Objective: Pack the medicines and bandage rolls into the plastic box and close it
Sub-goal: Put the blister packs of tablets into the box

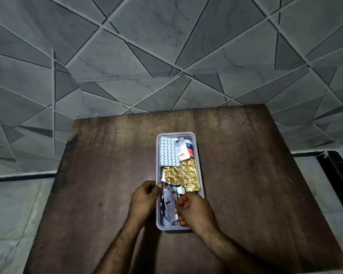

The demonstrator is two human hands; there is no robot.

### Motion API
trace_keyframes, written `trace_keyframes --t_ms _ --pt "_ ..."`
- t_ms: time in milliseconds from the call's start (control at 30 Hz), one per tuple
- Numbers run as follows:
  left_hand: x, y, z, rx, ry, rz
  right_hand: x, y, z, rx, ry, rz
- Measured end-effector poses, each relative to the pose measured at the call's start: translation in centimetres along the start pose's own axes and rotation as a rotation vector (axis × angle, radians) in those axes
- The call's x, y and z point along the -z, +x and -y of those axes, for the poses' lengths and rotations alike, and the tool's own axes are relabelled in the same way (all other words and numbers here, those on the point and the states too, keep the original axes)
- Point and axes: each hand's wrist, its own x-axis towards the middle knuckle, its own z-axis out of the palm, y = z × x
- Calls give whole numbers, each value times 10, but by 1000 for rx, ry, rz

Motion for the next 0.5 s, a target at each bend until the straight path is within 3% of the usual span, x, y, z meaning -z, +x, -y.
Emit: trace_keyframes --t_ms 200,333,500 --pt "-4 1 -4 -72 128 0 20 7 -3 109 -71 -36" --pt "-4 2 -6 -103 183 -14 56 24 3 130 80 -151" --pt "-6 2 -6 -104 190 -35 76 56 -14 50 50 -286"
